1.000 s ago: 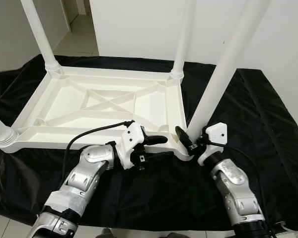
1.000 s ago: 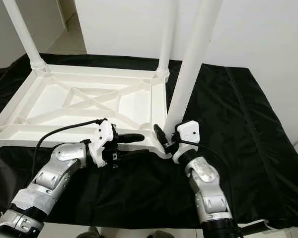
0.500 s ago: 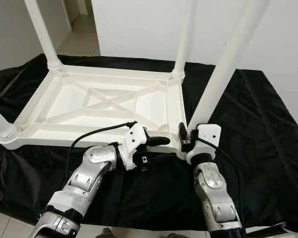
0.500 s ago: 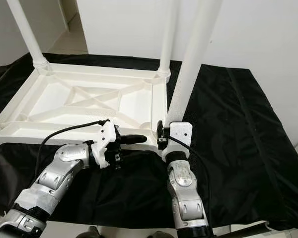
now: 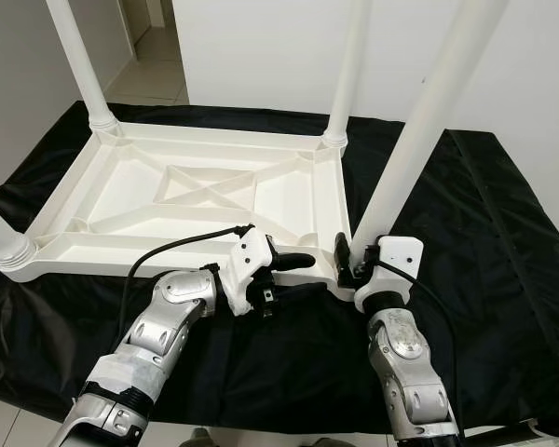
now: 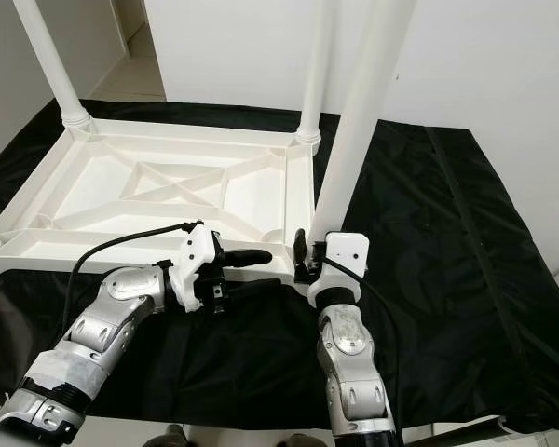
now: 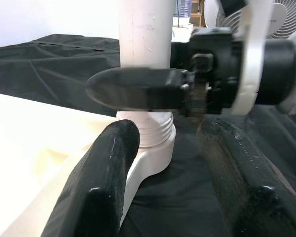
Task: Building children table
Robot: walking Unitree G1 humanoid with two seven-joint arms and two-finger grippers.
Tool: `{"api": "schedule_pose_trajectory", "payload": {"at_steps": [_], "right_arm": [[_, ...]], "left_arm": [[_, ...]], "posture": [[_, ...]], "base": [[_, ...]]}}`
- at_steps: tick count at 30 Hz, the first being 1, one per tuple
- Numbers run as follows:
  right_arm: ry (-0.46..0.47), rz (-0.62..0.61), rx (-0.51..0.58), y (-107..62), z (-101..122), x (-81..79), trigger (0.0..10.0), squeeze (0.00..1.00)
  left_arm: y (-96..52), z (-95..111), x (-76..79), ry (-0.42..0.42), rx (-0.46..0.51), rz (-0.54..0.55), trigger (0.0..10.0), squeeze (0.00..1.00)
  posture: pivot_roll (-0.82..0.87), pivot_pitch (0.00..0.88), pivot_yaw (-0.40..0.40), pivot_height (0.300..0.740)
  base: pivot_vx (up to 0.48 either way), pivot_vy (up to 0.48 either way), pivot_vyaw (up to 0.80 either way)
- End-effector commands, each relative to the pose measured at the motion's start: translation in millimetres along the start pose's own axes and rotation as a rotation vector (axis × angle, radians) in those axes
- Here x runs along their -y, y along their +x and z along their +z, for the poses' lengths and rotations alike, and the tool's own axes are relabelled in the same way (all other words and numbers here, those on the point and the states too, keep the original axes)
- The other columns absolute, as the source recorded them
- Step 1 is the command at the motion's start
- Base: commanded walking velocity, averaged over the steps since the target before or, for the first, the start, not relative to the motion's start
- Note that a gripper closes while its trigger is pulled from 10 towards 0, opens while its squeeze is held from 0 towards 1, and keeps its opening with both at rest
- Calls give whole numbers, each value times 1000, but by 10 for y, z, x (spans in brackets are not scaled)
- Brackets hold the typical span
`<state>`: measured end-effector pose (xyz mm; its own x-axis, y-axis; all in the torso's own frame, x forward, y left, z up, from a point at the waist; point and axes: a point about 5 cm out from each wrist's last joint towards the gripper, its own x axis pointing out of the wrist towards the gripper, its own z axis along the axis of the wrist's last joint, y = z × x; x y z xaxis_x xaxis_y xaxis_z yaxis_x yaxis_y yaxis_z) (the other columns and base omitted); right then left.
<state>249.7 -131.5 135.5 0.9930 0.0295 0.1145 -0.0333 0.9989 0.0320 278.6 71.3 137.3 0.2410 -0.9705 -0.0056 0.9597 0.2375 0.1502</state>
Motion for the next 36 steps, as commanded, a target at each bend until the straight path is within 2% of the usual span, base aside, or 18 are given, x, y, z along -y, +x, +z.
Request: {"api": "schedule_pose_trajectory", "payload": {"at_steps": [1, 2, 3, 4, 12, 13, 15, 17, 18, 20, 21, 22, 23, 24, 36], "right_arm": [[-7, 65, 18, -35, 62, 69, 10000, 1000], [-7, 65, 18, -35, 62, 69, 10000, 1000], [-12, 132, 16, -54, 77, 86, 10000, 878], [-27, 186, 14, -67, 90, 110, 10000, 0], [-83, 351, 4, -35, 110, 264, 10000, 0], [-123, 429, -11, 15, 91, 280, 10000, 0], [-123, 429, -11, 15, 91, 280, 10000, 0], [-158, 527, -42, 90, 50, 282, 9843, 0], [-163, 555, -56, 121, 29, 280, 7255, 0], [-160, 567, -63, 136, 18, 278, 7255, 0], [-157, 578, -73, 152, -5, 285, 2078, 0], [-147, 583, -82, 158, -24, 291, 1490, 0], [-147, 583, -82, 158, -24, 291, 1490, 0], [-141, 590, -90, 160, -45, 298, 0, 0], [-83, 583, -93, 120, -121, 299, 0, 0]], "left_arm": [[0, 16, 7, 11, 0, -38, 10000, 0], [0, 16, 7, 11, 0, -38, 10000, 0], [3, 16, 6, 10, 0, -37, 10000, 0], [7, 18, 4, 10, 1, -38, 10000, 0], [24, 24, -7, 13, 2, -44, 10000, 0], [32, 28, -12, 14, 2, -48, 10000, 0], [32, 28, -12, 14, 2, -48, 10000, 0], [40, 33, -8, 15, 2, -56, 10000, 0], [38, 31, 3, 13, 1, -61, 10000, 0], [36, 30, 11, 12, 0, -64, 10000, 0], [27, 0, 27, 13, -9, -64, 10000, 0], [18, -33, 41, 14, -22, -62, 10000, 0], [18, -33, 41, 14, -22, -62, 10000, 0], [9, -61, 54, 17, -31, -60, 10000, 0], [-13, -115, 86, 19, -50, -49, 10000, 0]], "posture": [[-35, 4, -1, 740], [-35, 4, -1, 740], [-37, 6, 1, 740], [-41, 6, 4, 740], [-45, 5, 12, 740], [-42, 5, 11, 740], [-42, 5, 11, 740], [-36, 2, 10, 740], [-36, 1, 9, 740], [-36, 1, 9, 740], [-31, 0, 3, 740], [-27, 0, 0, 740], [-27, 0, 0, 740], [-27, 0, 0, 740], [-28, 9, -3, 740]], "base": [[0, 0, 0], [0, 0, 0], [0, 0, 0], [0, 0, 0], [0, 0, 0], [0, 0, 0], [0, 0, 0], [0, 0, 0], [0, 0, 0], [0, 0, 0], [0, 0, 0], [0, 0, 0], [0, 0, 0], [0, 0, 0], [0, 0, 0]]}}
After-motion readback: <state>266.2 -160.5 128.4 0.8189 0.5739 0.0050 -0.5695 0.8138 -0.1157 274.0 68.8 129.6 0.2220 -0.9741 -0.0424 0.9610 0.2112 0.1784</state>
